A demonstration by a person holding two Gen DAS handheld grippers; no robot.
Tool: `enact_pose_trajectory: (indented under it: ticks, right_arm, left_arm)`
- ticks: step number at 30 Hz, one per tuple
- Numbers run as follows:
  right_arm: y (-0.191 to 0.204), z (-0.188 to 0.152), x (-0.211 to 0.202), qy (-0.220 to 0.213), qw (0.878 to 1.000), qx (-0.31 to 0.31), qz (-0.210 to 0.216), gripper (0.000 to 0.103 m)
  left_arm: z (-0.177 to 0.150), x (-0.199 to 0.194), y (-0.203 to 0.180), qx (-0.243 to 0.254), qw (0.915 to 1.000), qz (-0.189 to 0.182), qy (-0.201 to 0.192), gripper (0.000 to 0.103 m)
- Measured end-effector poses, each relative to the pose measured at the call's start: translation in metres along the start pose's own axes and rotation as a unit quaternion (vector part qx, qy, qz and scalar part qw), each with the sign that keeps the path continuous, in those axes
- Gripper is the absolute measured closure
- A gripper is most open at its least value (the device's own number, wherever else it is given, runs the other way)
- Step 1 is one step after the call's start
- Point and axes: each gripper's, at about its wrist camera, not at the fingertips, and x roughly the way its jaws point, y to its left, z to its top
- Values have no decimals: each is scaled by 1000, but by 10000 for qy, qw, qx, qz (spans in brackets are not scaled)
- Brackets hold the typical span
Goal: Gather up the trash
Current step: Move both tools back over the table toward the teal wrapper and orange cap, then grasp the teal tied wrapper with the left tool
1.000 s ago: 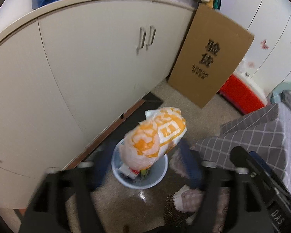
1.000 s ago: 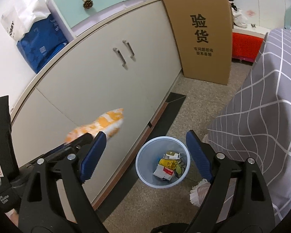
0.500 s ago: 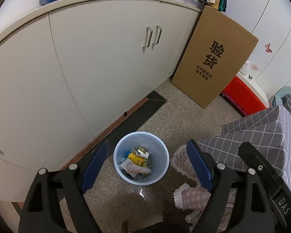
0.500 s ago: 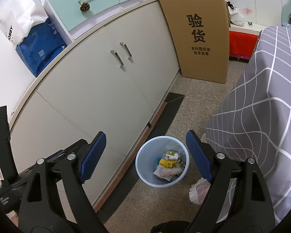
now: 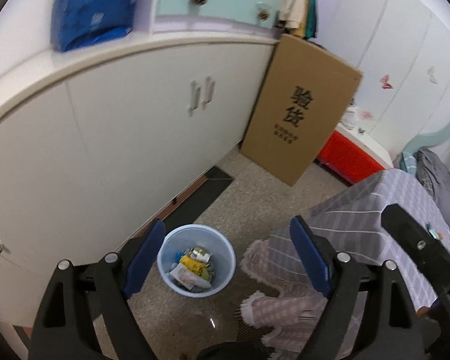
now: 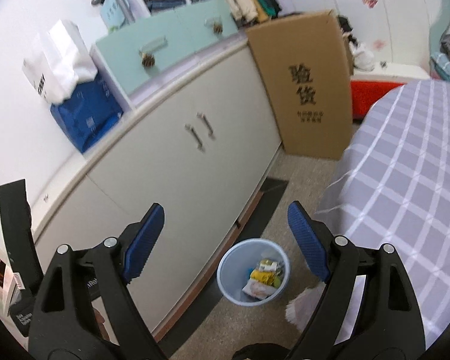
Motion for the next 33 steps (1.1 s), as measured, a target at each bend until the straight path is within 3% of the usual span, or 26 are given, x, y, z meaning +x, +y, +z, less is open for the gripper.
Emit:
enact_pose_trajectory:
  ticks: [10,19,25,29,33]
  right_arm:
    - [-92,30,-93,-578,9951,33,-800,19]
    - [-238,34,-177,-1009,9732,772,-1915,19]
    - [-320,25,-218,-1345,9545,1415,-2254,19]
    - [-362,19,-235,-1563,9420,1844,-2328,17]
    - [-392,17,-239,-1670,9347,2105,-2328,16]
  left_arm:
    - [-15,-14,-138,909,9939,-618,68,19]
    - [-50,0,-285,1645,9773,-1222,539,19]
    - [-79,16,-386,1762,9648,-1609,1108,19]
    - [-87,32,-431,1718,9661,-1518,1189,19]
    - [-95,49,-463,1369,9714,-1419,1326,19]
